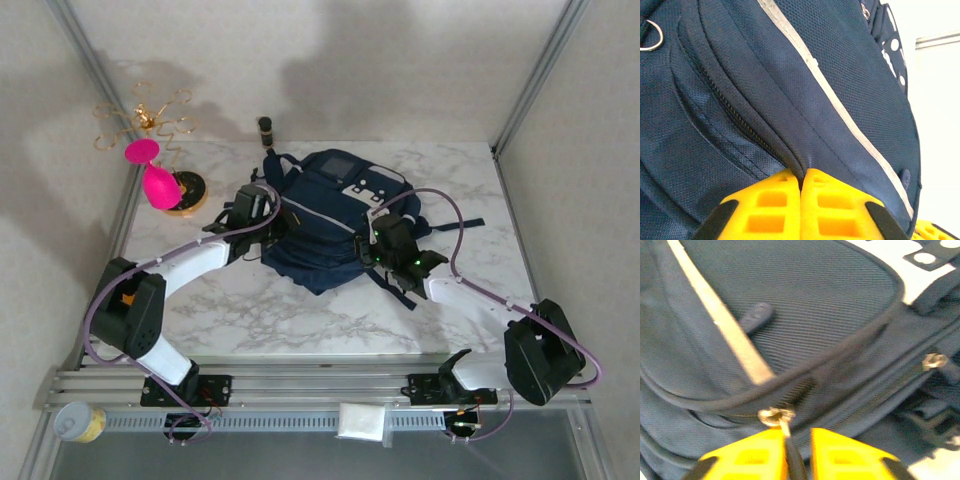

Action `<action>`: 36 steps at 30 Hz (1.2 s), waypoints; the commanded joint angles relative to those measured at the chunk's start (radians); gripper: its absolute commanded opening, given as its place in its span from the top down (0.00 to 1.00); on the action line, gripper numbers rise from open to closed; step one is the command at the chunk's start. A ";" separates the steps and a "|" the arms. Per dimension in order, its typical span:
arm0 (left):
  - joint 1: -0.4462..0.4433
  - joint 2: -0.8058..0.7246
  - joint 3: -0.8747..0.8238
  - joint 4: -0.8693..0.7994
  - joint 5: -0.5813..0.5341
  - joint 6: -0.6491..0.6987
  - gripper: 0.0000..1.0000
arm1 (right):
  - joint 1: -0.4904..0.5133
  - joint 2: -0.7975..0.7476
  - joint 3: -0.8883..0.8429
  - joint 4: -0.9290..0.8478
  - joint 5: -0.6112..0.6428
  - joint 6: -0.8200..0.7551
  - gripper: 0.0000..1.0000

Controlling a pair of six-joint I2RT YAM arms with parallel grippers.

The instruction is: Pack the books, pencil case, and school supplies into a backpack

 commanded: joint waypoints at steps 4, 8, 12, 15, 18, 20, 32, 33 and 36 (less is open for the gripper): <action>0.087 -0.097 -0.035 -0.077 -0.092 0.074 0.52 | -0.077 -0.089 0.042 -0.119 0.071 0.018 0.59; 0.089 -0.260 -0.113 -0.118 -0.117 0.120 0.31 | -0.173 -0.146 0.040 -0.131 0.083 0.038 0.44; 0.125 -0.406 -0.161 -0.227 -0.353 0.208 0.15 | -0.275 -0.191 0.004 -0.071 0.079 0.021 0.35; 0.181 -0.494 -0.196 -0.263 -0.557 0.277 0.00 | -0.374 -0.216 -0.043 0.010 0.104 0.024 0.21; 0.245 -0.551 -0.282 -0.186 -0.801 0.328 0.00 | -0.460 -0.231 -0.142 0.181 0.166 0.019 0.15; 0.279 -0.568 -0.381 -0.040 -0.953 0.392 0.00 | -0.512 -0.204 -0.238 0.363 0.219 0.001 0.11; 0.328 -0.322 -0.821 1.095 -0.719 0.684 0.01 | -0.595 0.100 -0.507 1.180 -0.009 -0.227 0.01; 0.326 -0.292 -0.815 1.134 -0.707 0.707 0.01 | -0.596 0.107 -0.558 1.273 -0.051 -0.254 0.01; 0.338 -0.191 -0.813 1.267 -0.654 0.745 0.01 | -0.605 0.236 -0.651 1.548 -0.124 -0.269 0.01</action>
